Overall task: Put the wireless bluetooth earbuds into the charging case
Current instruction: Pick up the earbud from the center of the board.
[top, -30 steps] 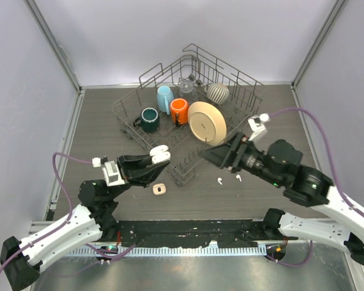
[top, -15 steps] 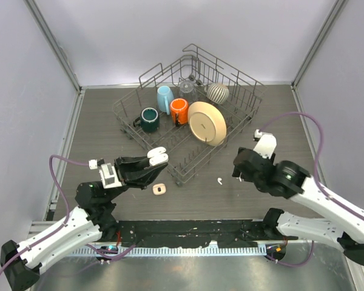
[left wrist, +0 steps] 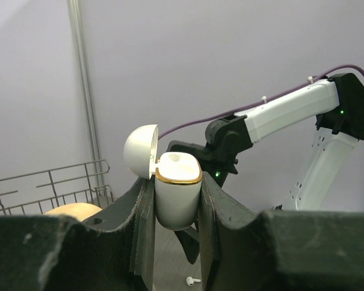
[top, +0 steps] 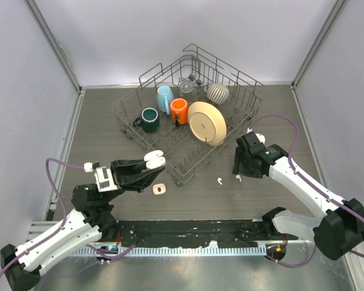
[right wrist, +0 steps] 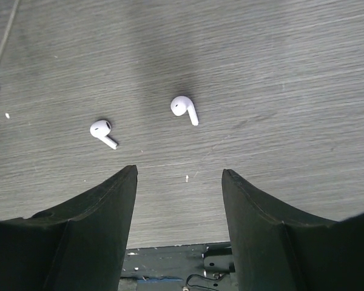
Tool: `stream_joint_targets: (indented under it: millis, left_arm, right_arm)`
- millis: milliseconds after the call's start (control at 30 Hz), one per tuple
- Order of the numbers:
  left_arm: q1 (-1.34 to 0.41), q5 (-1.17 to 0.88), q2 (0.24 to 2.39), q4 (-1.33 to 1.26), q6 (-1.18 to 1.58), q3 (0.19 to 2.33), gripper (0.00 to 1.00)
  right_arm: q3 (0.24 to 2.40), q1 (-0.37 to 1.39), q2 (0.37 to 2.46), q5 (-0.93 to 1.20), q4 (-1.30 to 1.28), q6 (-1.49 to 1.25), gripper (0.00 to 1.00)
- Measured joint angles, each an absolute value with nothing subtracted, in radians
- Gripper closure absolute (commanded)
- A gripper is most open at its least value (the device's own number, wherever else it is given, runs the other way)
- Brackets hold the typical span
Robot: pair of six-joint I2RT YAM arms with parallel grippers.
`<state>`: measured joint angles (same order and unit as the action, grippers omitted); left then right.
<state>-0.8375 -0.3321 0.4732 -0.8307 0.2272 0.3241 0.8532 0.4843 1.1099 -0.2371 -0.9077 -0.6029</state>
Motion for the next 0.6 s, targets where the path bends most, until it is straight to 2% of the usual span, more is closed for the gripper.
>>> stream_joint_targets:
  millis: [600]
  left_arm:
    - [-0.838, -0.316, 0.45, -0.785, 0.218, 0.321, 1.0]
  right_arm:
    - [0.657, 0.411, 1.179, -0.155, -0.63, -0.673, 0.37]
